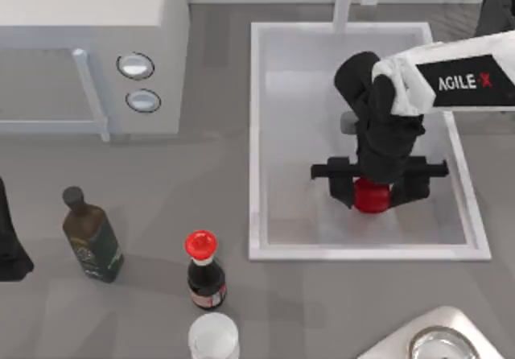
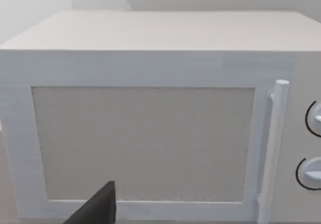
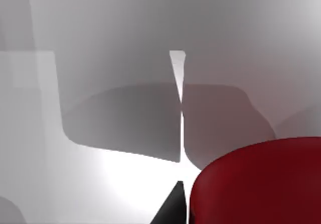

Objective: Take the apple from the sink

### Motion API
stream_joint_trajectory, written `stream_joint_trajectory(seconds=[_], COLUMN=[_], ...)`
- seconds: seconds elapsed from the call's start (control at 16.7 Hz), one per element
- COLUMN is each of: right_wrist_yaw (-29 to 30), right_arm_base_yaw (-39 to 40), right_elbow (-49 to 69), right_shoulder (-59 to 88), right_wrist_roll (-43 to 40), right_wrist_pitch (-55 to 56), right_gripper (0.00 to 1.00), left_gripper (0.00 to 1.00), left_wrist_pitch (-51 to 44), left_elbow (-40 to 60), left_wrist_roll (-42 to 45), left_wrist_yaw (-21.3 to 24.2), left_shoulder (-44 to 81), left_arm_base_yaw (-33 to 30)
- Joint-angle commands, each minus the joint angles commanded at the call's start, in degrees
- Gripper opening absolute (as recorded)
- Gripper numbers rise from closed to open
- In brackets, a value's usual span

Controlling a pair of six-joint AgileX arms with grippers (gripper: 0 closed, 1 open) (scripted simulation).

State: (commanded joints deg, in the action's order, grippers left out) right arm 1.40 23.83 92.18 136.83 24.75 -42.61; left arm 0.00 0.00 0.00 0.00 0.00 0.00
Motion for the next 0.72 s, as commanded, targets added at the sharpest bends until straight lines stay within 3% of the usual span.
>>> stream_joint_trajectory(seconds=[0.72], right_wrist_yaw=[-0.1], right_arm_base_yaw=[-0.3], right_elbow=[34.3], right_shoulder=[-8.9], right_wrist_roll=[-0.4], right_wrist_pitch=[-44.5], right_gripper=[0.00], left_gripper=[1.00], left_wrist_pitch=[0.0], left_elbow=[0.0], left_wrist_roll=[0.0], left_wrist_yaw=[0.0], left_shoulder=[0.0], left_arm_base_yaw=[0.0])
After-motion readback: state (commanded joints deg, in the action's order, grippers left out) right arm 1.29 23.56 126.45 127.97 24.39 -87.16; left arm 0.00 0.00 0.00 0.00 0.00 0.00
